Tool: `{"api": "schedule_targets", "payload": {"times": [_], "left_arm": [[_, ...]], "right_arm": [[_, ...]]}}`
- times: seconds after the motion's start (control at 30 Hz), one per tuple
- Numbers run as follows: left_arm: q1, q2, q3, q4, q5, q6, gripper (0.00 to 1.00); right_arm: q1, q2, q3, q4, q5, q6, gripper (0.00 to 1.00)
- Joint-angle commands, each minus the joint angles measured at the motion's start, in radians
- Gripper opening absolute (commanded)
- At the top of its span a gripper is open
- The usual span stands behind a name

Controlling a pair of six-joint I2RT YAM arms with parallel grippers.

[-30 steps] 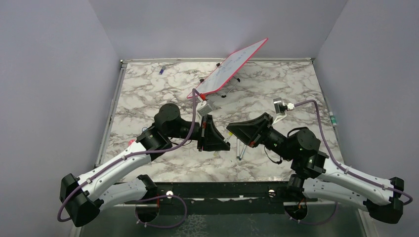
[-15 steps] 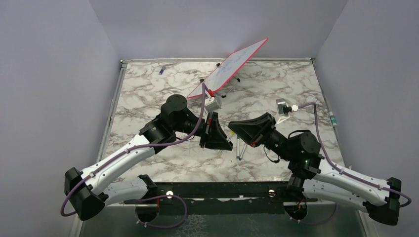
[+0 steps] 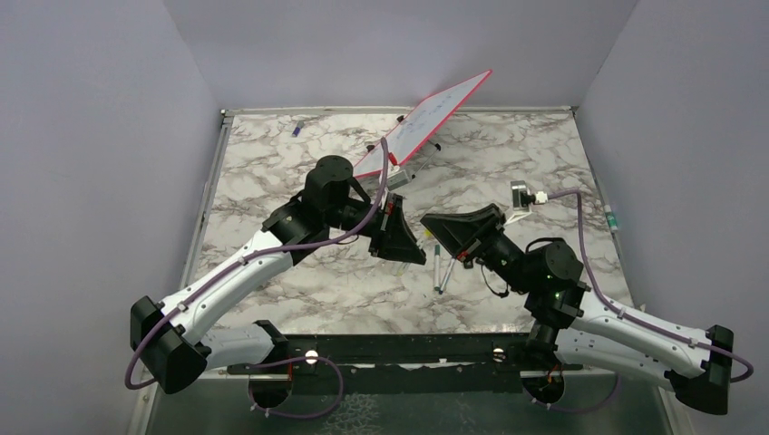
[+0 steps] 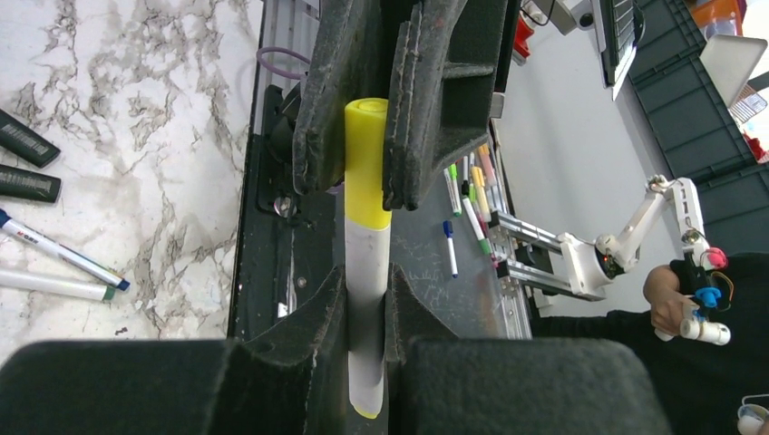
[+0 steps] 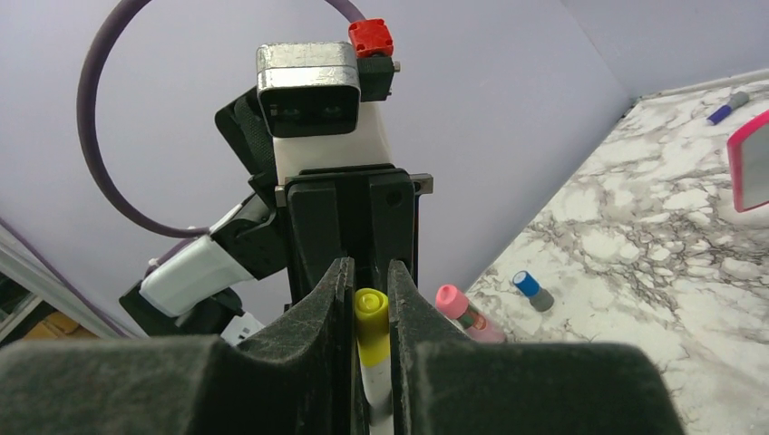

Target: Insert the pens into the pen caps

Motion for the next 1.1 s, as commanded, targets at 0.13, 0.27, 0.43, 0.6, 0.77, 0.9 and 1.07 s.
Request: {"api": "schedule_targets", "payload": {"times": [0.13, 0.27, 0.43, 0.6, 0.77, 0.9, 1.07], "left_arm": [[0.091, 0.046, 0.044, 0.370, -0.204, -0.045, 0.00], [0.091, 0.029, -0.099, 0.360, -0.200, -0.048, 0.00], [0.091, -0.048, -0.336, 0.351, -0.274, -0.047, 0.00], [0.091, -0.123, -0.482, 0.261, -0.445, -0.011, 0.00], [0.092, -0.121, -0.555, 0.187, -0.639, -0.052, 0.00], [0.092, -0.040, -0.574, 0.192, -0.708, -0.110, 0.04], [0.092, 0.102, -0.546, 0.224, -0.720, -0.157, 0.11]], "right_arm": [[0.072, -0.002, -0.079, -0.286, -0.347, 0.025, 0.01], [0.072, -0.031, -0.053, -0.337, -0.187, 0.027, 0.08], [0.072, -0.058, -0.001, -0.501, 0.123, 0.054, 0.40], [0.072, -0.078, 0.039, -0.571, 0.240, 0.032, 0.63], [0.072, -0.063, 0.078, -0.652, 0.292, 0.035, 0.70], [0.072, -0.060, 0.090, -0.711, 0.326, 0.079, 0.71], [0.072, -0.068, 0.082, -0.742, 0.347, 0.121, 0.70]]}}
